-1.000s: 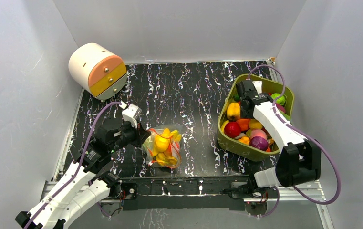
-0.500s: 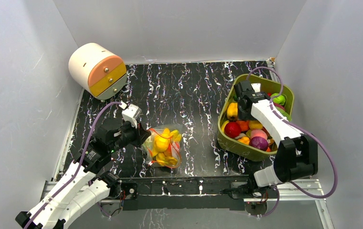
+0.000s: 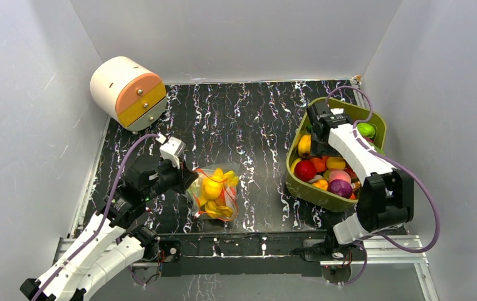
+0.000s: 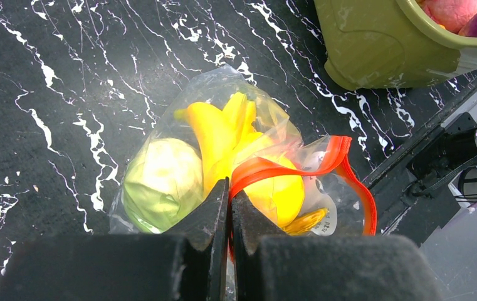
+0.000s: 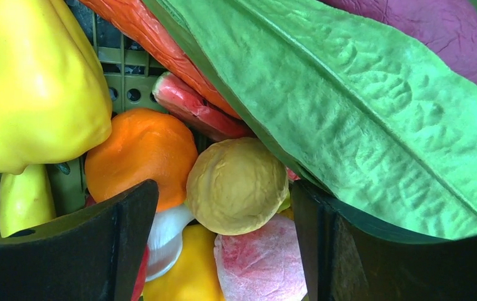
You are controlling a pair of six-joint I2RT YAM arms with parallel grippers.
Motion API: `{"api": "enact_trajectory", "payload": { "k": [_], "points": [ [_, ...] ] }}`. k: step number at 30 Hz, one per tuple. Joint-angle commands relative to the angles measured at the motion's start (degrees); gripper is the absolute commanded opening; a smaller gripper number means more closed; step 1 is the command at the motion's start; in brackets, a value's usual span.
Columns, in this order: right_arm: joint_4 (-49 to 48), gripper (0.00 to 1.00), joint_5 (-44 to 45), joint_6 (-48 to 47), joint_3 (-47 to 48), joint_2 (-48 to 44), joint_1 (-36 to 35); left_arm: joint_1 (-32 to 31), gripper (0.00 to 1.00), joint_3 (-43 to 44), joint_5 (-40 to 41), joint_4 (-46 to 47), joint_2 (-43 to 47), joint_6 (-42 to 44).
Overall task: Place the food in the zip-top bag and seal the zipper
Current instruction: Pick up the fake fruit from the bin.
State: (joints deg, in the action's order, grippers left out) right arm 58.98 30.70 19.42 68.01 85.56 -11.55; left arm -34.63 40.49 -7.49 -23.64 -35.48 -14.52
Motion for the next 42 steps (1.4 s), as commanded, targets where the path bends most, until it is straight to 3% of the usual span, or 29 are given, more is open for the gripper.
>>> {"api": "enact_trajectory", "payload": {
  "k": [1, 7, 16, 29, 37, 42],
  "points": [
    [1.63, 0.75, -2.53, 1.64, 2.32, 1.90, 0.18, -0.09, 0.00, -0.09, 0.64, 0.52, 1.12, 0.64],
    [1.94, 0.50, -5.07, 0.60, 3.30, 1.10, 0.13, -0.09, 0.00, 0.02, 0.28, 0.50, 0.72, 0.80],
    [-0.10, 0.34, -10.17, -0.04, 6.58, -3.33, 0.08, -0.08, 0.00, 0.00, 0.18, 0.57, 0.30, 0.90],
    [-2.86, 0.29, -15.52, -0.81, 8.55, -15.62, 0.01, -0.10, 0.00, -0.11, 0.13, 0.61, 0.50, 0.25],
    [-2.84, 0.29, -23.21, -2.48, 11.33, -20.06, -0.03, -0.09, 0.00, 0.17, -0.76, 1.31, 0.80, -0.78],
    [-4.77, 0.28, -33.60, -2.29, 12.15, -22.64, -0.21, -0.08, 0.00, 1.89, -2.39, 2.98, 0.36, -3.27]
  ]
}}
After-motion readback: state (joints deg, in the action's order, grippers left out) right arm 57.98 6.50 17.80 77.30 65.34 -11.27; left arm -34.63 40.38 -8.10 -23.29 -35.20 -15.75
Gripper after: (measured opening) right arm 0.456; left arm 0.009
